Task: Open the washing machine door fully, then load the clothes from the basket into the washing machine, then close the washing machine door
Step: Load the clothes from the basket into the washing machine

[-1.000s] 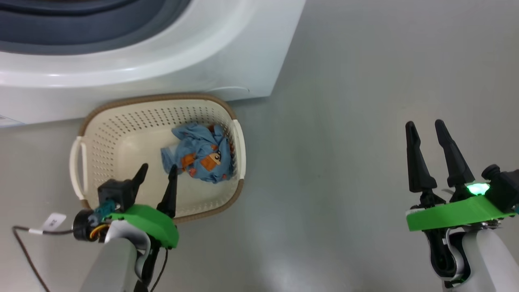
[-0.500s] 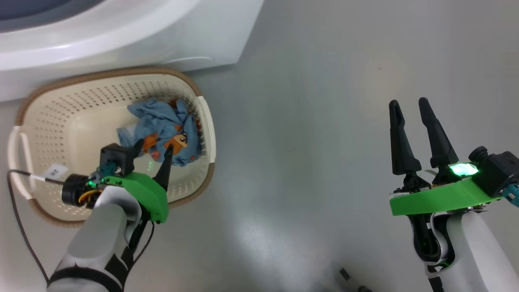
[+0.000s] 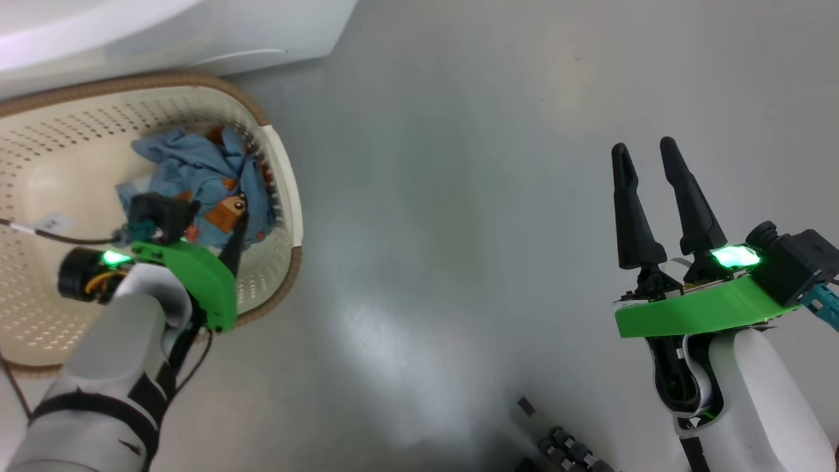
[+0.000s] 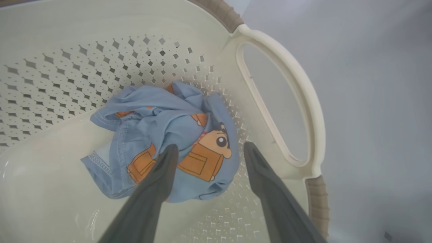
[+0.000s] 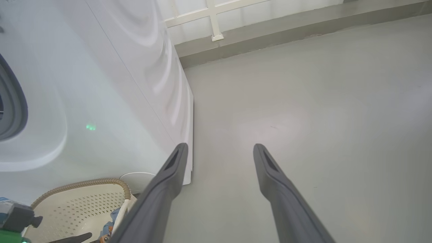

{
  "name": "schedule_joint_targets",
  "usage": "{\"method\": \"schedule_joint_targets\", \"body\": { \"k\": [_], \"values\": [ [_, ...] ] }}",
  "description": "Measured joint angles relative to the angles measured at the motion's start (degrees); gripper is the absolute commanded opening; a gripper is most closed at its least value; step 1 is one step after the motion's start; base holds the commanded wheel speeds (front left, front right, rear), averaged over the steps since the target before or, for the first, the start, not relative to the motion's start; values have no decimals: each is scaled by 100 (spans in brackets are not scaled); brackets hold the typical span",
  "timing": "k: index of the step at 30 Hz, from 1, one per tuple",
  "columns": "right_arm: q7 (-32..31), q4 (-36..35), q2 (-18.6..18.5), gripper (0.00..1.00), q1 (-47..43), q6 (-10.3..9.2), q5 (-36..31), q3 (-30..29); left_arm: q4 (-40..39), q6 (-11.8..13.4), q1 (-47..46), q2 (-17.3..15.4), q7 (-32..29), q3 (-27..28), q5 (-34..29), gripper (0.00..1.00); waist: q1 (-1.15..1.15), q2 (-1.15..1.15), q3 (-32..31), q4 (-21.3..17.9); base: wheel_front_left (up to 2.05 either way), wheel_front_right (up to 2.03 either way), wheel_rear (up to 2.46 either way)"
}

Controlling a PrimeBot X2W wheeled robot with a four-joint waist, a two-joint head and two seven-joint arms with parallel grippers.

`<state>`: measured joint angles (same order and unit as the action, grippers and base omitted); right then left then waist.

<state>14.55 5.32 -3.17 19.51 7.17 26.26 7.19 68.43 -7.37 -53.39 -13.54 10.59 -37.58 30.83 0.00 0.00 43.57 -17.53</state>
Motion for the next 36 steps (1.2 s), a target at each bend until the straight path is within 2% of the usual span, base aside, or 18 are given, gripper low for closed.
{"method": "schedule_joint_targets", "body": {
  "k": [15,21,23,24,25,36],
  "values": [
    [0,-111,71,100,133,0,102,147,294,0,-548,-309,-260,-503,511,100,0,0,452,-303,0,0,0],
    [0,-140,74,100,133,0,136,190,409,0,-659,-325,-310,-614,592,100,0,0,538,-366,0,0,0],
    [0,-145,74,100,133,0,151,196,431,0,-659,-323,-336,-648,608,40,0,0,535,-381,0,0,0],
    [0,-152,74,100,133,0,151,197,439,0,-660,-323,-353,-659,623,17,0,0,530,-386,0,0,0],
    [0,-159,75,100,133,0,151,197,446,0,-661,-323,-353,-666,647,0,0,0,525,-388,0,0,0],
    [0,-146,75,100,132,0,136,155,521,0,-615,-200,-191,-633,1063,0,0,0,225,-279,0,0,0]
  ]
}}
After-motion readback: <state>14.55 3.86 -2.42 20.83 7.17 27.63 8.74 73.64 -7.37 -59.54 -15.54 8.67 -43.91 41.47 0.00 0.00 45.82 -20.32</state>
